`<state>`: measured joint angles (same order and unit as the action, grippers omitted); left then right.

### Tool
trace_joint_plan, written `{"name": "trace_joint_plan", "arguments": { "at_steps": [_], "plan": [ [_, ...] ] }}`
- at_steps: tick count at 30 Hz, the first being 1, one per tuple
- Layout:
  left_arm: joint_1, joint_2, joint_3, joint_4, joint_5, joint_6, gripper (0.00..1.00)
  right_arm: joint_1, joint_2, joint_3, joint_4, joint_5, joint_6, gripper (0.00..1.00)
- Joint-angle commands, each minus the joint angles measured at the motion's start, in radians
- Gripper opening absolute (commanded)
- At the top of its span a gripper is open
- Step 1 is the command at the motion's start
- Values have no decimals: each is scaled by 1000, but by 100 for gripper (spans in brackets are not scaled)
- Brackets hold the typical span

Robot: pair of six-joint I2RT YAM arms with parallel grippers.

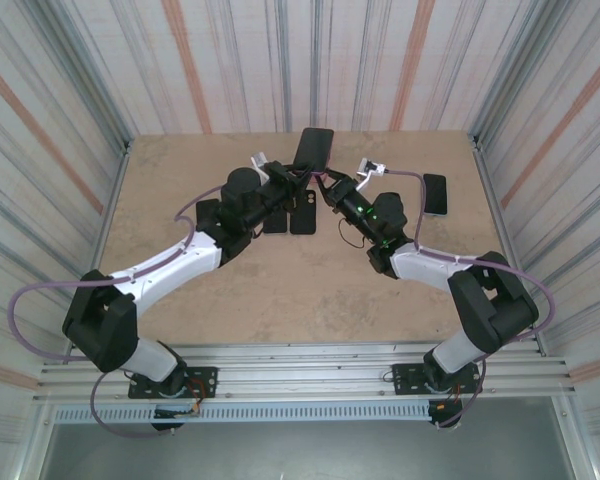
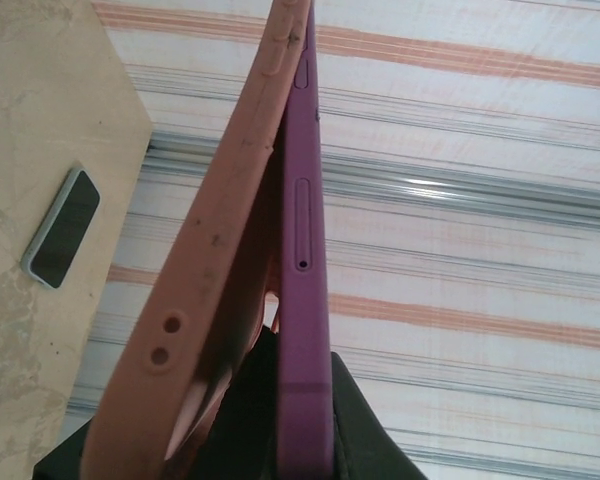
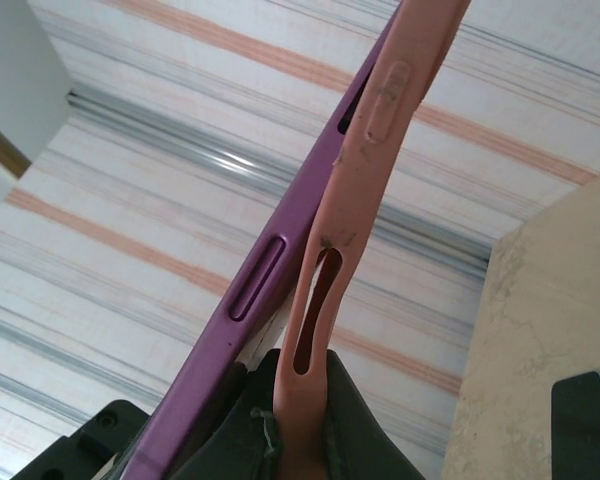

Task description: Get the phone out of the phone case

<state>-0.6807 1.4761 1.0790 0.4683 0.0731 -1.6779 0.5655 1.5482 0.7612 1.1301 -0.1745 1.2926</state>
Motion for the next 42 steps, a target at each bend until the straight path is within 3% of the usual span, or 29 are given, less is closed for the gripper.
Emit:
{"name": "trace_joint_plan", "arguments": {
  "at_steps": [1, 7, 14, 18, 22, 32, 42],
  "plan": [
    [-3, -11, 54, 57, -38, 31, 5, 14, -43, -10, 44, 3, -42, 3],
    [-13, -28, 66, 28, -41, 64, 0, 13, -81, -18, -127, 57, -49, 3],
    [-40, -51, 57, 9, -56, 97, 0, 13, -132, -29, -330, 213, -102, 3],
    [-42, -92, 24, 5, -87, 114, 0, 18, -149, 8, -515, 236, -170, 3],
    [-40, -108, 9, 8, -89, 125, 0, 14, -167, -6, -555, 262, -179, 3],
    [-40, -70, -75, 33, -105, 127, 0, -118, -238, -57, -634, 119, -264, 3],
    [-52, 160, -53, 124, -144, 124, 0, -324, -346, -72, -832, -52, -420, 4]
  ]
}}
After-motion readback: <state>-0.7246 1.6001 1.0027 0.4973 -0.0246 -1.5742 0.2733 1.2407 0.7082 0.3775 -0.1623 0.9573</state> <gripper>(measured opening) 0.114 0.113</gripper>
